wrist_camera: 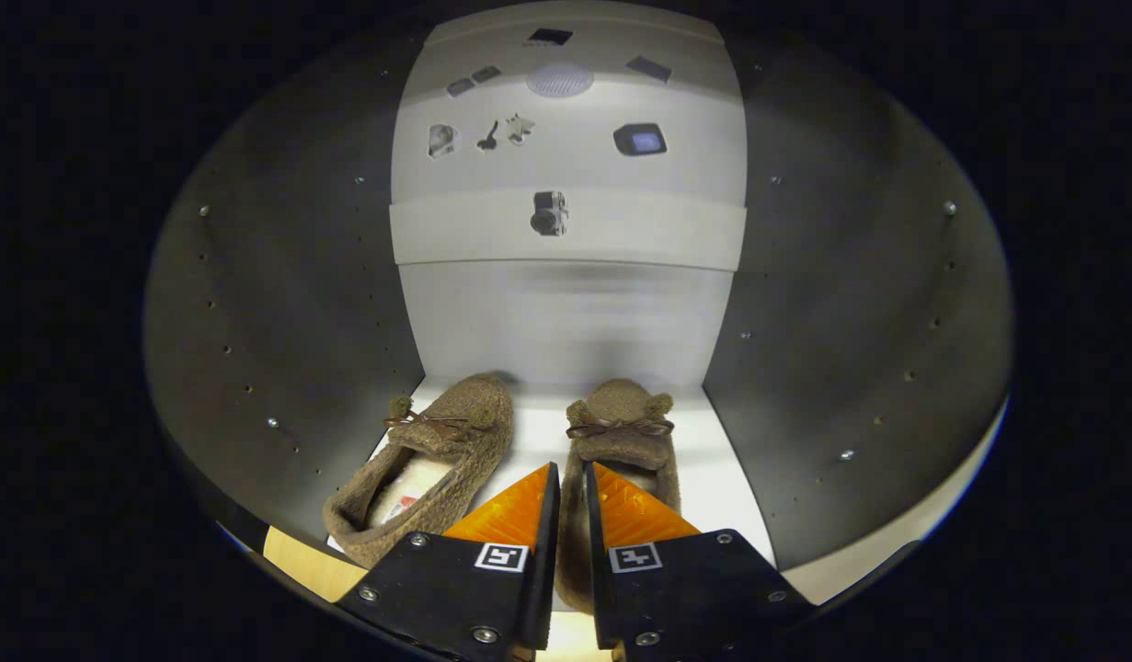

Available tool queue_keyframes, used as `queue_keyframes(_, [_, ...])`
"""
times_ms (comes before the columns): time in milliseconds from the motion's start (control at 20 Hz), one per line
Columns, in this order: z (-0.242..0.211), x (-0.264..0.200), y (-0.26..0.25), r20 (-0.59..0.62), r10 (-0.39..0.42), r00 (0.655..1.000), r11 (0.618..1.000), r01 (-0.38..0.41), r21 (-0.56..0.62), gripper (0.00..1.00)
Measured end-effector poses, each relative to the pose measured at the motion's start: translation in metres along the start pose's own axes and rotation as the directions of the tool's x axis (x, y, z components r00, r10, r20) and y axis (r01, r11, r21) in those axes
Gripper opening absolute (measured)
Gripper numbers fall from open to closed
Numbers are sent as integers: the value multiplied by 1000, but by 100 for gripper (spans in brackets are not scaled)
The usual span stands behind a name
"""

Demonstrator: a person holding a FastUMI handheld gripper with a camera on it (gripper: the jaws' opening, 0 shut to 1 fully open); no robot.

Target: Open the shoe cabinet door, grab the shoes and put them into the shoe cabinet, then close the shoe cabinet door.

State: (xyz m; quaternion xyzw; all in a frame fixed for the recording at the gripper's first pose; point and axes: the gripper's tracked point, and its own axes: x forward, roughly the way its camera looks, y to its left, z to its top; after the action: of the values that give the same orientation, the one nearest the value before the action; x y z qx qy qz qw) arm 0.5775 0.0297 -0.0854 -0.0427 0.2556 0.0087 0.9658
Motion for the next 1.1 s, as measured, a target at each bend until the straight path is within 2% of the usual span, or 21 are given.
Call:
queue_keyframes(200, [6,-51,2,61,-14,998,1000,15,-12,19])
queue_keyframes(300, [7,-81,10,89,8,996,1000,-10,16,21])
queue_keyframes(600, [7,-171,8,172,-25,985,999,21,26,22])
queue_keyframes(1100, [-19,-300,-9,239,-86,967,996,74,57,22])
